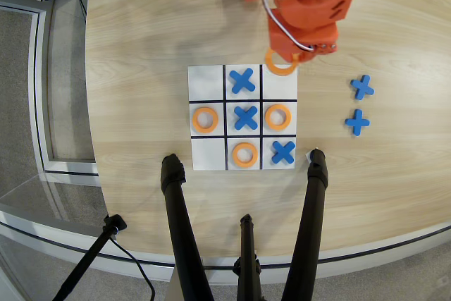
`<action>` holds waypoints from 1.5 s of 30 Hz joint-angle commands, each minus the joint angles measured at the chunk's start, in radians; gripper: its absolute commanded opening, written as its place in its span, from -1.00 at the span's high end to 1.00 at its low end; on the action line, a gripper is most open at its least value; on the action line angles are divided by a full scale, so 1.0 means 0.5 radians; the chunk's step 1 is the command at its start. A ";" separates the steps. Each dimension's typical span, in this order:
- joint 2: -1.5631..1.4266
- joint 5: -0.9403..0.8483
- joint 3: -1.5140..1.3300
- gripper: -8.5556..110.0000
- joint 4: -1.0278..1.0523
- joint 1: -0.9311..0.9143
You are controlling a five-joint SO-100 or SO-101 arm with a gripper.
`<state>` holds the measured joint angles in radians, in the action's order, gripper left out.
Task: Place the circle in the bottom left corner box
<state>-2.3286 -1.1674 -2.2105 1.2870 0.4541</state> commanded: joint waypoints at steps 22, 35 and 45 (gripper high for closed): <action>1.025 -0.150 -0.347 0.86 -1.190 -0.199; 1.086 -0.107 -0.365 0.86 -1.230 -0.089; 1.080 -0.110 -0.377 0.86 -1.221 -0.067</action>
<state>-1.7886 -1.2226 -2.3884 0.6657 0.4157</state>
